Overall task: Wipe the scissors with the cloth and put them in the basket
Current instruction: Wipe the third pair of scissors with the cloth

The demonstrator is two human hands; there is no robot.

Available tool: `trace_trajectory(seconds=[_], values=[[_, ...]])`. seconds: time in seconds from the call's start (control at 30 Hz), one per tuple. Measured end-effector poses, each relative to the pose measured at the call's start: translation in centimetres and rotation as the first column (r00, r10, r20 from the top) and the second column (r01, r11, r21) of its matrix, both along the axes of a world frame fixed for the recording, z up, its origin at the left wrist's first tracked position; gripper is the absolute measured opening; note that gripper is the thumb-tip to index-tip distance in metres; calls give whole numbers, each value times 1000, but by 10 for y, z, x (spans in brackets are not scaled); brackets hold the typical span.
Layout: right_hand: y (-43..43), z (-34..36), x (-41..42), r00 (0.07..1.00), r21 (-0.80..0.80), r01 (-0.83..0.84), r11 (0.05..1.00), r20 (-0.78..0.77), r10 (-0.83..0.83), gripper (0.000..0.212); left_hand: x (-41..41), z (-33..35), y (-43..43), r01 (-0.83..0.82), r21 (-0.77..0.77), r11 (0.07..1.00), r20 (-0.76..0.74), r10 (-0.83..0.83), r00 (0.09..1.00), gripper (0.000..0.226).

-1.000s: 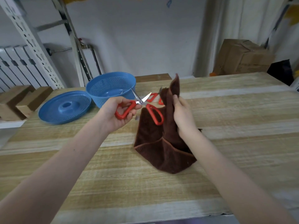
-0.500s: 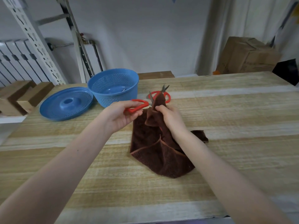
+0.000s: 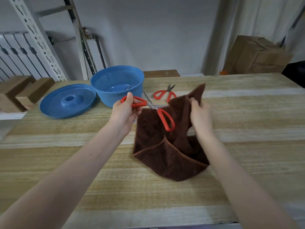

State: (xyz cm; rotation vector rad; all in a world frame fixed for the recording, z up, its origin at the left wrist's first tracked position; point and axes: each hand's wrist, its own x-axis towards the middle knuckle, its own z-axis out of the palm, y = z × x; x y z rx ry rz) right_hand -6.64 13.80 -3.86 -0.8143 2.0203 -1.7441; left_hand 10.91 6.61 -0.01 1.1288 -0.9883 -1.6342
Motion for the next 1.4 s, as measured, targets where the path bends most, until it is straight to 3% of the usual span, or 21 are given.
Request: trace_trajectory(seconds=[0.1,0.17,0.23,0.3,0.37,0.5,0.57,0.67,0.8,0.9,0.97,1.03,1.1,1.17,1.27,1.33,1.4], values=[[-2,20,10,925,-57,-54,997,-378,28,31,1,2,-1,74,-49,996,92,-69,993,39],[-8,22,24,759,35,-205,978,-626,182,32,-3,3,1,140,-89,986,155,-125,980,39],[-13,13,30,526,192,-331,924,-775,350,31,-5,4,2,186,-120,975,206,-159,966,36],[-15,5,25,298,309,-317,897,-865,404,39,-4,6,1,213,-132,968,237,-177,955,31],[-15,2,17,128,331,-230,915,-922,366,42,-2,6,-1,237,-125,963,247,-201,948,30],[-15,7,8,-64,403,-228,886,-914,400,45,1,9,-4,311,-115,943,308,-264,914,31],[-16,13,5,-31,490,-228,841,-867,497,54,-1,10,-4,335,-126,934,317,-282,906,36],[-17,14,2,131,577,-252,777,-775,618,59,-3,9,-4,334,-141,932,298,-282,912,39],[-17,7,11,256,573,-313,758,-717,648,69,-3,0,-2,324,-152,934,289,-271,918,38],[-14,3,14,306,530,-269,804,-745,593,59,-2,-5,1,352,-107,930,251,-317,914,34],[-12,2,15,358,469,-168,867,-790,497,44,-2,-9,5,370,-75,926,326,-328,887,33],[-8,2,21,403,419,-130,898,-805,434,35,-4,-15,8,400,-112,910,522,-289,803,37],[-6,2,23,407,406,-146,902,-807,429,30,-4,-21,6,470,-217,856,697,-202,689,41],[-3,1,22,470,457,-262,850,-709,526,23,1,-23,2,551,-293,781,777,-142,614,29],[-3,2,17,613,425,-479,768,-464,639,19,5,-20,2,585,-377,718,754,-129,644,6],[-6,7,16,677,353,-490,797,-422,603,10,2,-18,5,540,-441,717,715,-83,694,10],[-7,13,20,691,333,-449,829,-459,558,26,-1,-14,6,505,-452,735,719,-35,694,27]])
